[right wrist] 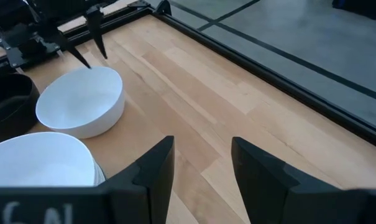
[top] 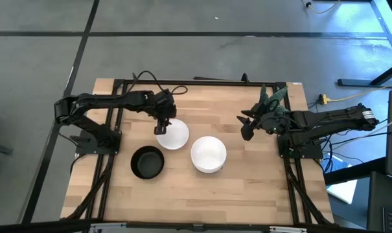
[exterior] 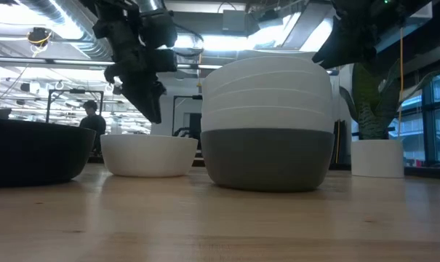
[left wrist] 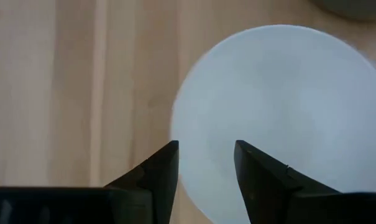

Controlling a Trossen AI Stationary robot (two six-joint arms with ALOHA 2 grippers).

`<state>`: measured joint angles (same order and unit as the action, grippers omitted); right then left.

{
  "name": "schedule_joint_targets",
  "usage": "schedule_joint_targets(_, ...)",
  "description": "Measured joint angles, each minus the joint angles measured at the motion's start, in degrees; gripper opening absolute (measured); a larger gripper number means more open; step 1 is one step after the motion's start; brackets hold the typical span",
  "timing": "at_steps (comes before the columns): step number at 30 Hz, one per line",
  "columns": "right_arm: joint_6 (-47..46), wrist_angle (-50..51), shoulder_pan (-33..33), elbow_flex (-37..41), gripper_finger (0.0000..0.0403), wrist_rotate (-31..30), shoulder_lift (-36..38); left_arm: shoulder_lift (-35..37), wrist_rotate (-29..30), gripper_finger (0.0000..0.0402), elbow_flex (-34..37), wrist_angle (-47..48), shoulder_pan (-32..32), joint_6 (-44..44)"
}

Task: Nest bowls inside each other
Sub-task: Stack the white bowl on top of the stacked bowls

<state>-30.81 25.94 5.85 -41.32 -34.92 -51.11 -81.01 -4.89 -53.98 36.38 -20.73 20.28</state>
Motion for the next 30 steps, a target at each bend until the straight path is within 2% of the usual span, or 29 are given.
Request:
schedule_joint_targets(4, -0.09, 0.17, 0.01, 0.0, 0.0162, 0.02, 0.0, -2.22, 2.41, 0.015, 0.0, 0.16, -0.41, -1.52)
schedule_joint_targets(10, -0.37, 0.24, 0.0, 0.0, 0.0162, 0.08, -0.02, -6.08, 2.62, 0.015, 0.01, 0.01, -0.66, -1.54)
schedule_joint_targets(18, -0.42, 0.16, 0.0, 0.0, 0.0162, 0.35, -0.02, -7.64, 2.76, 0.0144, 0.0, 0.01, -0.79, -1.58)
schedule_joint_targets(22, -0.42, 0.1, 0.02, 0.0, 0.0162, 0.24, -0.02, -7.63, 2.76, 0.0114, 0.0, -0.02, -0.79, -1.64)
schedule_joint_targets(30, -0.44, 0.06, 0.01, 0.0, 0.0162, 0.07, -0.02, -7.63, 2.19, 0.0015, 0.0, -0.14, -0.79, -1.77)
